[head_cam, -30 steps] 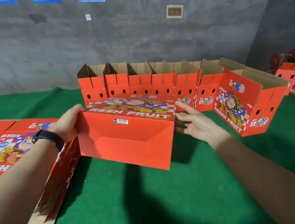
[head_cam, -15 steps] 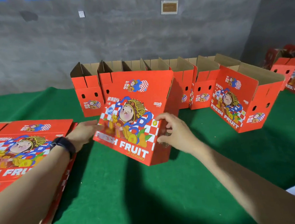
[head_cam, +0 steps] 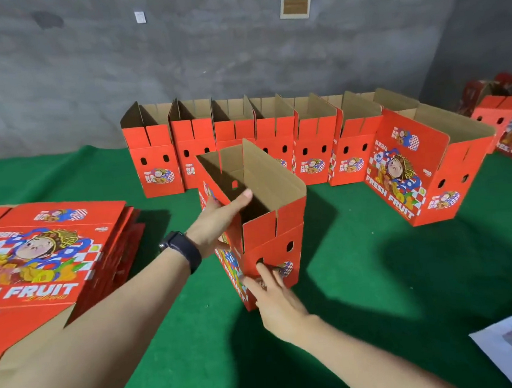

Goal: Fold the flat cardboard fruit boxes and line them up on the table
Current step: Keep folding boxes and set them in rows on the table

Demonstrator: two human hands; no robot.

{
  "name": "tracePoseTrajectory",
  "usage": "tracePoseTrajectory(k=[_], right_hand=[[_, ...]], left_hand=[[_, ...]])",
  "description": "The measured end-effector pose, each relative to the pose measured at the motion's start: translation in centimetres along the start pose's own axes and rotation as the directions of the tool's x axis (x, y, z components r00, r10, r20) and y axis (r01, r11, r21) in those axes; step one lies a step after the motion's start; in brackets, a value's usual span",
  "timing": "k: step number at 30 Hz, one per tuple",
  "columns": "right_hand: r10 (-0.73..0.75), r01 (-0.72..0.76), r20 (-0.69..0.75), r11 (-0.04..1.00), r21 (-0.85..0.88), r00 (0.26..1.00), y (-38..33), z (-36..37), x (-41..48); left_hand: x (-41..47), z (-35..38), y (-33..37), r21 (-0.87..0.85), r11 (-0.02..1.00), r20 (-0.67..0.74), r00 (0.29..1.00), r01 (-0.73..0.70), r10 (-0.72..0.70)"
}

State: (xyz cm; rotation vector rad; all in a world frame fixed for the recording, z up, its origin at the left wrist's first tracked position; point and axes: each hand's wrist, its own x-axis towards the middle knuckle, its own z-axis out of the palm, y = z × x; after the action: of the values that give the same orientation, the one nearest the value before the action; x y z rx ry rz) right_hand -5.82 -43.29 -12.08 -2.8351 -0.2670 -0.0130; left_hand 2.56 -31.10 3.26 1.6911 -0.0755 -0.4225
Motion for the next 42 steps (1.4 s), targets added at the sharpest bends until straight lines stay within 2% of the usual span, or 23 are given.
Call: tracePoseTrajectory(k=[2,6,16,19,23,25,27,30,32,34,35,38,40,42], right_hand=[[-0.012,0.012,-0.057,1.0,-0.016,0.998,0.5,0.0,-0.3],[0.142,-0.146,-0.149,0.989,-0.013,0.979,1.9,-1.7,-0.2],[0.251,-0.252,-0.021,0.964,-0.086,0.968,2.2,-1.3,-0.4],[0.294,-0.302,-0.097,0.95,-0.078,0.951,3.2,-1.7,-1.0],[0.398,-0.425,-0.224,0.901,-0.083,0.889,6.7,-3.5,-2.2],[0.456,-0.491,-0.251,0.866,-0.097,0.854,9.1,-4.5,-3.3],[0.516,-0.556,-0.265,0.824,-0.108,0.815,11.9,-5.3,-4.4],[0.601,-0.636,-0.246,0.765,-0.101,0.761,15.9,-6.6,-5.7],[0.643,-0.667,-0.204,0.741,-0.076,0.738,18.2,-7.6,-6.0],[0.654,-0.67,-0.168,0.739,-0.064,0.737,20.2,-8.5,-5.7],[0.655,-0.669,-0.157,0.741,-0.061,0.739,21.1,-8.9,-5.5],[0.649,-0.659,-0.138,0.75,-0.048,0.749,23.5,-9.9,-4.6],[0.655,-0.663,-0.116,0.747,-0.048,0.747,25.0,-10.4,-3.9],[0.665,-0.672,-0.095,0.738,-0.066,0.74,26.4,-10.7,-3.0]], left_hand=[[0.2,-0.4,-0.1,0.07,0.997,-0.09,0.995,-0.037,0.043],[0.0,-0.4,0.5,0.133,0.991,-0.044,0.999,-0.015,0.021],[0.2,-0.1,0.3,0.082,0.995,0.046,0.998,-0.05,0.046],[0.4,1.0,0.4,0.074,0.991,0.117,0.988,-0.109,0.1],[1.1,5.4,0.6,0.046,0.977,0.177,0.964,-0.208,0.197],[1.6,8.4,1.0,0.085,0.955,0.179,0.947,-0.286,0.267],[2.2,11.7,1.6,0.243,0.879,0.186,0.91,-0.409,0.371],[3.1,16.6,2.0,0.517,0.625,0.339,0.811,-0.584,0.476],[3.8,19.4,2.0,0.602,0.442,0.491,0.745,-0.665,0.451],[4.7,21.8,2.2,0.681,0.286,0.553,0.73,-0.674,0.402],[5.2,22.7,2.4,0.71,0.251,0.548,0.74,-0.658,0.389],[6.9,24.8,3.6,0.721,0.262,0.539,0.757,-0.641,0.368],[8.0,26.1,4.6,0.736,0.158,0.599,0.742,-0.658,0.299],[9.2,27.2,5.5,0.725,0.148,0.626,0.733,-0.672,0.266]])
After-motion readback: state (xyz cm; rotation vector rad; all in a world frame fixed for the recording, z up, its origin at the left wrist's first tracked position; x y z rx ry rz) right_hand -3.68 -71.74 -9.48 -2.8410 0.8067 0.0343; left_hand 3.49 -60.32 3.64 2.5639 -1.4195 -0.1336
